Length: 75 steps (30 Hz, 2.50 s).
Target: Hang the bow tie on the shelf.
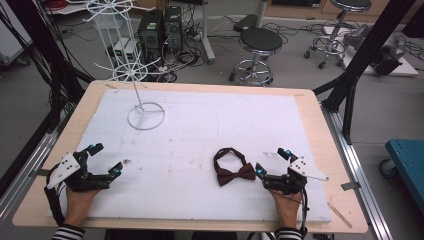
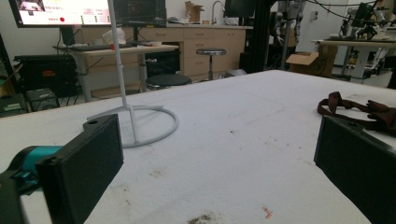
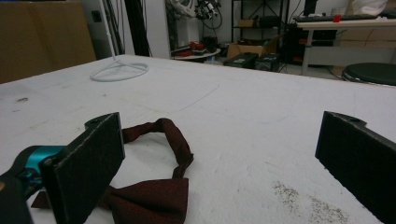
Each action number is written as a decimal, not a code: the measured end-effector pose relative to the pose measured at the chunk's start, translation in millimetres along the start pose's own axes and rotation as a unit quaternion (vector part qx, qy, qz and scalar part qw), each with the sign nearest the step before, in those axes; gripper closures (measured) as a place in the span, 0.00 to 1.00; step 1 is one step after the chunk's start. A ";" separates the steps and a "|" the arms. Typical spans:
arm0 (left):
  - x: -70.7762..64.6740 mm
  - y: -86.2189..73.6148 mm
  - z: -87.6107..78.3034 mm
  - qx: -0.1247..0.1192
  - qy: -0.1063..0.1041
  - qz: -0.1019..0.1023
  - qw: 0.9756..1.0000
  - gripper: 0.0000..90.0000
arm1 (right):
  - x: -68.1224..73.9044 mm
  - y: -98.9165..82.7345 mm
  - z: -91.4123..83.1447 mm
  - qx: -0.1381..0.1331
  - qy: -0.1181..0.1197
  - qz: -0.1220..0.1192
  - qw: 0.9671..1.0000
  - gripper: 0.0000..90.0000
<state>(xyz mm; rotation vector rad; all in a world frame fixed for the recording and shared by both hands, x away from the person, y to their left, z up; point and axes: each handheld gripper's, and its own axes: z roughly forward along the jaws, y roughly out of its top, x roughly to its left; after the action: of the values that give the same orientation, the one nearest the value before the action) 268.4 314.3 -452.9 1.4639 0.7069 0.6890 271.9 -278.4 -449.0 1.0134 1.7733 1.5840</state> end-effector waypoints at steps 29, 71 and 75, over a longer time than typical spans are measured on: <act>0.5 0.3 0.1 0.002 0.000 -0.001 1.000 0.02 | -6.3 16.1 -5.4 -0.018 0.030 0.009 0.999 0.01; 0.5 0.2 0.2 0.002 0.001 -0.001 1.000 0.02 | -2.9 97.6 54.0 0.262 0.246 -0.184 0.915 0.01; 0.5 0.2 0.1 0.002 0.001 -0.001 1.000 0.02 | -0.8 94.5 61.0 0.292 0.259 -0.200 0.899 0.01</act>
<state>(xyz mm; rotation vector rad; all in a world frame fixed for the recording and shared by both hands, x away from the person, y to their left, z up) 268.8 314.6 -452.6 1.4669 0.7103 0.6880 337.9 -242.2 -365.5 0.3993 2.7197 1.1335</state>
